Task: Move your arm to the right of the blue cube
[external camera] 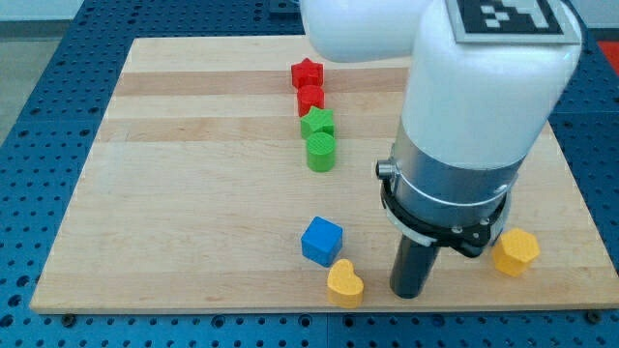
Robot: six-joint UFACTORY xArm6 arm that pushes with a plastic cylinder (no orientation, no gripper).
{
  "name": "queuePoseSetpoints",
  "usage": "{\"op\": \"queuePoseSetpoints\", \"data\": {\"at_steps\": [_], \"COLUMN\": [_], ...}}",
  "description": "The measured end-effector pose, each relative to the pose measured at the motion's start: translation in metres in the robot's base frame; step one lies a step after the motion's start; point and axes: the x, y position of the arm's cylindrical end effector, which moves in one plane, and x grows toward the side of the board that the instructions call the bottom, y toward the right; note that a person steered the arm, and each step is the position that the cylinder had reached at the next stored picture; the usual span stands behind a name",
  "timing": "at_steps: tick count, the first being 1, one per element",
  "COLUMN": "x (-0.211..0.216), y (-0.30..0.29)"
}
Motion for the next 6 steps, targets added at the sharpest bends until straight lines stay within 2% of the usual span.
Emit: {"op": "queuePoseSetpoints", "data": {"at_steps": [6], "x": [-0.025], "y": [-0.028]}}
